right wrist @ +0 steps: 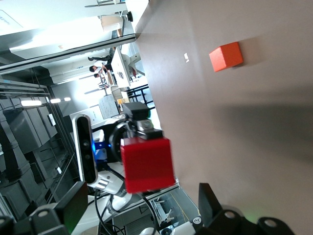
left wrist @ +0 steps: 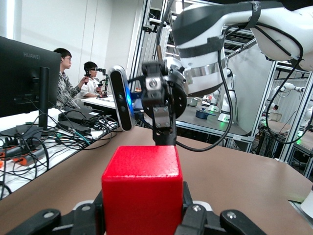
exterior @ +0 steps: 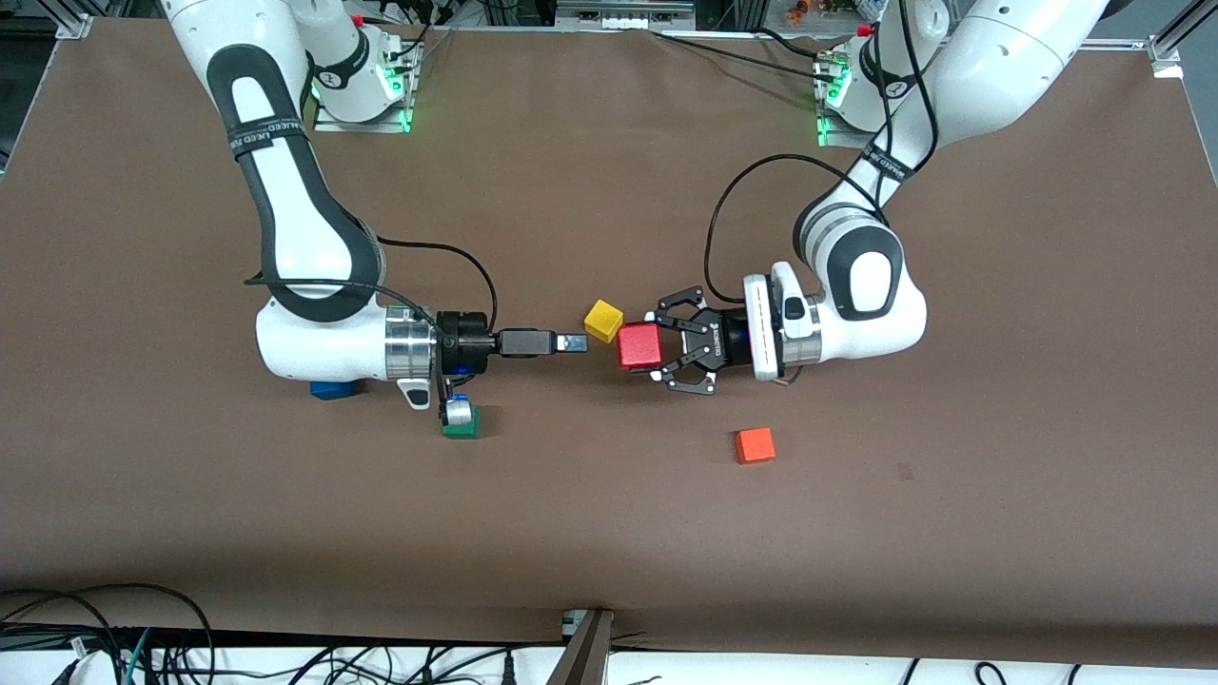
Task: Pass red block to right arm, stack on blue
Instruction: 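Close the right gripper on the red cube held by the left gripper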
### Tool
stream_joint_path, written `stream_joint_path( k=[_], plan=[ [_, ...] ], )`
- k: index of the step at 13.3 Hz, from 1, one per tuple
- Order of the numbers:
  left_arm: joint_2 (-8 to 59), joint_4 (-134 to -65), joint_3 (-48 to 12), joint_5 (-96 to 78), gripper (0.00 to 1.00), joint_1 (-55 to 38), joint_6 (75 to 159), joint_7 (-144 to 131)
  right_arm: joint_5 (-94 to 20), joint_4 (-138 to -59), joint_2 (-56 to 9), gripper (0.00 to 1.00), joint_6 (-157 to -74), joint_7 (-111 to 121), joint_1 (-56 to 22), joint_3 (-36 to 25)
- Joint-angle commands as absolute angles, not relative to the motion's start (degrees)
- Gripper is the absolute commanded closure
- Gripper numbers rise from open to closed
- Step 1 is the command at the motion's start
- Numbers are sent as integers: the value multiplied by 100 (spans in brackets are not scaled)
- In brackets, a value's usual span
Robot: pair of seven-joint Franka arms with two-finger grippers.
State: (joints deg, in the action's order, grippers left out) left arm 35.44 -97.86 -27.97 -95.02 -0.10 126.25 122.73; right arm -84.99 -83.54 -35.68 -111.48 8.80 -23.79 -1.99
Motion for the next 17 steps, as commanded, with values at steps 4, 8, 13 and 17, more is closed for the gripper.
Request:
stream_joint_path(
  k=[4, 8, 13, 17],
  plan=[
    [3647, -9633, -2804, -9826, 80, -114, 12665, 12437, -8763, -8165, -3788, 0, -11469, 1011, -2628, -220],
    [3656, -9624, -2804, -9914, 80, -141, 12665, 12419, -8771, -8174, -3823, 0, -11671, 1125, -2751, -220],
    [3656, -9589, -2804, -9914, 80, -149, 12665, 12366, -8780, -8174, -3823, 0, -11856, 1099, -2874, -220],
    [3639, -9589, -2804, -9914, 80, -141, 12656, 12314, -8780, -8165, -3788, 56, -11927, 1081, -2883, -228]
  ],
)
